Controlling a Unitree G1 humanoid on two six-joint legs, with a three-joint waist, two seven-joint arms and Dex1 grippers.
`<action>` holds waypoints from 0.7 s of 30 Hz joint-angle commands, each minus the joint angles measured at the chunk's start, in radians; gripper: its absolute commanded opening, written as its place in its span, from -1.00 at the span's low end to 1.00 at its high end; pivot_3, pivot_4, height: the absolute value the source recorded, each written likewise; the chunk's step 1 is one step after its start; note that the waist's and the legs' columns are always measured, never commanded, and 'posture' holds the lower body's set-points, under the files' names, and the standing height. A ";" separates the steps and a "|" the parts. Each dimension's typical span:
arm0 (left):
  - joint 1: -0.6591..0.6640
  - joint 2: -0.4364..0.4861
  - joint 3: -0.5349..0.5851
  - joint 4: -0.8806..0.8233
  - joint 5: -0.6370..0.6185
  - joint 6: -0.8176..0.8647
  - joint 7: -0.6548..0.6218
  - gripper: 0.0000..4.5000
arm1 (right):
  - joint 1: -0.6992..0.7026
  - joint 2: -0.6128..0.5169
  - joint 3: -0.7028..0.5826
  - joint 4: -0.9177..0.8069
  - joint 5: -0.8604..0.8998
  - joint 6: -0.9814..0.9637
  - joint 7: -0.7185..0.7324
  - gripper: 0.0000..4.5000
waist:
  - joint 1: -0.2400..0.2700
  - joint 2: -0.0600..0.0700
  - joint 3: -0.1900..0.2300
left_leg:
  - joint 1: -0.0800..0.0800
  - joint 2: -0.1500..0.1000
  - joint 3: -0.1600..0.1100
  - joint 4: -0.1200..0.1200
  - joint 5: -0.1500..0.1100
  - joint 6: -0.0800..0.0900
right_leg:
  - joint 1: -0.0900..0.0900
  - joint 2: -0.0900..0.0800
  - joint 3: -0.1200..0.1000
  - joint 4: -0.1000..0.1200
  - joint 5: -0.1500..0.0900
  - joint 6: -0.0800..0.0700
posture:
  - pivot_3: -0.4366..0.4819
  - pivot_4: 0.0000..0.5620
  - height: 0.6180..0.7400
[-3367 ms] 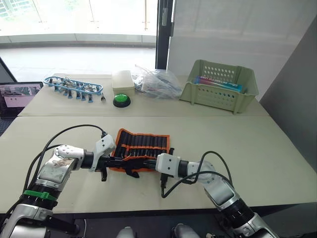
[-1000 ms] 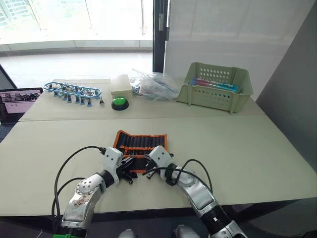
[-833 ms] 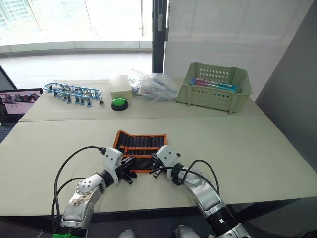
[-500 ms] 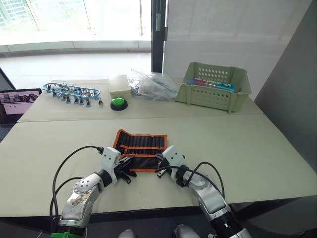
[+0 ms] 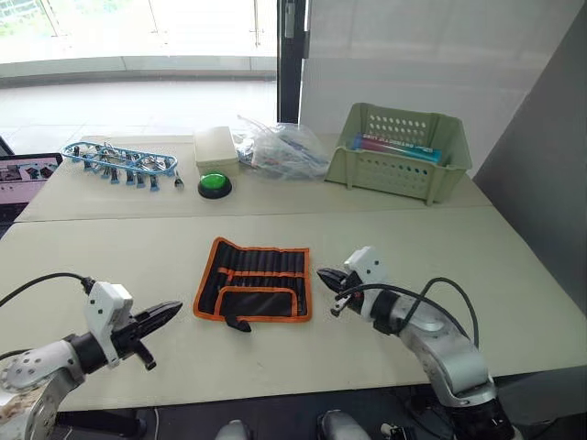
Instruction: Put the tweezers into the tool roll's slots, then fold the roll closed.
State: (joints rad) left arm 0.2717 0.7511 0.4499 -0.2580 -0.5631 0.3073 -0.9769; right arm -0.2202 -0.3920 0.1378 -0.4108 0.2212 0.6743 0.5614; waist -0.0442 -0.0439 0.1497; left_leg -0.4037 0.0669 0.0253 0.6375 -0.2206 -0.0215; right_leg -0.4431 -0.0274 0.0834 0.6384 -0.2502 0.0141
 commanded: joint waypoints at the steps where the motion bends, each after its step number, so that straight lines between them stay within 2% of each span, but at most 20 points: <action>1: -0.046 0.054 0.107 -0.009 -0.124 0.028 -0.078 -0.88 | -0.009 -0.039 -0.024 -0.053 0.056 0.084 0.033 -0.31 | 0.004 -0.001 0.001 | 0.000 0.000 0.000 0.000 0.000 0.000 | 0.000 0.000 0.000 0.000 -0.002 0.001 | -0.05 -0.47 1.00; 4: -0.049 0.090 0.136 -0.011 -0.160 0.057 -0.123 -0.48 | -0.033 -0.023 -0.037 -0.028 0.116 0.198 0.027 0.13 | 0.001 -0.001 0.001 | 0.002 0.001 0.000 0.000 0.000 0.000 | 0.001 0.000 0.000 0.001 -0.001 0.001 | -0.05 -0.47 1.00; 9: -0.032 0.111 0.179 -0.030 -0.251 0.153 -0.152 0.25 | -0.113 0.093 -0.086 0.084 0.215 0.392 -0.027 0.91 | -0.019 -0.001 0.001 | 0.004 0.002 0.003 0.000 0.000 0.000 | 0.002 0.002 0.002 0.003 0.001 0.005 | -0.05 -0.47 1.00; 10: -0.041 0.106 0.187 -0.028 -0.261 0.153 -0.150 0.40 | -0.127 0.113 -0.090 0.106 0.231 0.409 -0.028 1.00 | -0.020 -0.001 0.001 | 0.004 0.002 0.003 0.000 0.000 0.000 | 0.001 0.002 0.002 0.003 0.002 0.006 | -0.05 -0.47 1.00; 14: -0.055 0.097 0.186 -0.029 -0.239 0.135 -0.139 1.00 | -0.164 0.185 -0.124 0.210 0.274 0.456 -0.044 1.00 | -0.026 -0.001 0.001 | 0.004 0.002 0.002 0.000 0.000 0.000 | 0.002 0.003 0.002 0.003 0.002 0.007 | -0.05 -0.47 1.00; 21: -0.065 0.072 0.169 -0.048 -0.219 0.124 -0.120 1.00 | -0.195 0.246 -0.117 0.299 0.314 0.489 -0.044 1.00 | -0.034 -0.003 0.000 | 0.009 0.004 0.003 0.000 0.000 0.000 | 0.004 0.004 0.002 0.005 0.003 0.006 | -0.05 -0.47 1.00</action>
State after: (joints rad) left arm 0.2143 0.8223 0.6096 -0.2729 -0.7832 0.4542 -1.1016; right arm -0.4277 -0.1645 -0.0091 -0.1475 0.5014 1.1152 0.5180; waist -0.0780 -0.0468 0.1498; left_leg -0.3946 0.0706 0.0282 0.6376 -0.2205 -0.0215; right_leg -0.4387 -0.0234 0.0858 0.6434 -0.2475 0.0198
